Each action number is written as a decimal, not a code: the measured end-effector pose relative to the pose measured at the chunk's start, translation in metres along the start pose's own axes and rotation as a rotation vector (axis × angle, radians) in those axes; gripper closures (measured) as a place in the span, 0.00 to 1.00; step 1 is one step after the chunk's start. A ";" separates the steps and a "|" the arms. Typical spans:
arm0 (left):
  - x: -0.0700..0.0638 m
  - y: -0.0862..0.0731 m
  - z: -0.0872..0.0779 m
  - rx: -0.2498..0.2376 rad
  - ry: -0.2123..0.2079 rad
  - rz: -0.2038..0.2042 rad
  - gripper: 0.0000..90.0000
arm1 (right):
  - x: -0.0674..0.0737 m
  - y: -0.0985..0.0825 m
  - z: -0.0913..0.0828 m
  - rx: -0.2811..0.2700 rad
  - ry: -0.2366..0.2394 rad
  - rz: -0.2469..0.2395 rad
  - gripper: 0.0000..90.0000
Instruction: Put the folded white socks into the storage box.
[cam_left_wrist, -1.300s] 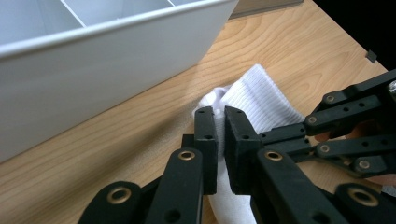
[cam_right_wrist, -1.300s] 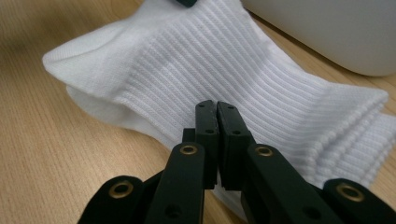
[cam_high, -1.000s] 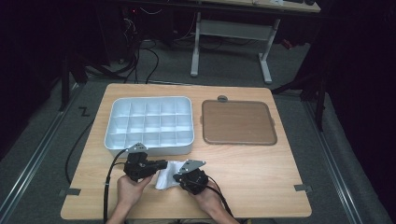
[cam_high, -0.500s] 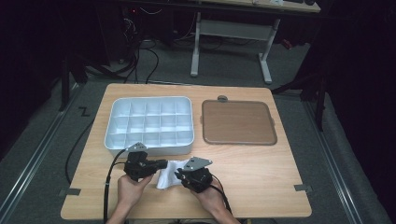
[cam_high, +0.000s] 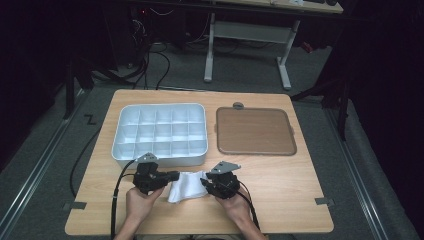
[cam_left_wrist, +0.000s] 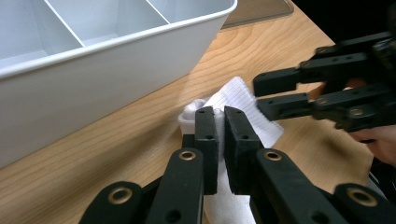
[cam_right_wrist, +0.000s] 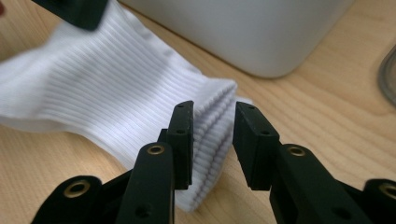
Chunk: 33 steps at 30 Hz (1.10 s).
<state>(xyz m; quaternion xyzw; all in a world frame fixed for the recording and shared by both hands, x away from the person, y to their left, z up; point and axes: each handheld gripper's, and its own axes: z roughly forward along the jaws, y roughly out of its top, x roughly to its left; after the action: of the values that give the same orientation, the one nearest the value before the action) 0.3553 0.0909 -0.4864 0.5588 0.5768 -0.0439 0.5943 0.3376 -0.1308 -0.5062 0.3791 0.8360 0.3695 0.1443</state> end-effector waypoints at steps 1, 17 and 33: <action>0.000 0.000 0.000 0.000 0.000 0.000 0.94 | -0.001 -0.001 0.003 0.011 0.002 0.007 0.77; -0.009 0.004 0.002 0.002 -0.023 0.005 0.94 | -0.002 -0.006 0.013 0.037 0.031 0.011 0.85; -0.016 0.005 0.007 0.011 -0.040 0.006 0.94 | 0.004 -0.004 0.016 0.032 0.071 -0.014 0.86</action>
<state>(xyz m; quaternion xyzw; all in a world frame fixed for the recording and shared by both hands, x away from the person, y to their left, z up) 0.3579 0.0784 -0.4738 0.5628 0.5629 -0.0564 0.6027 0.3412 -0.1210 -0.5201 0.3623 0.8489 0.3685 0.1109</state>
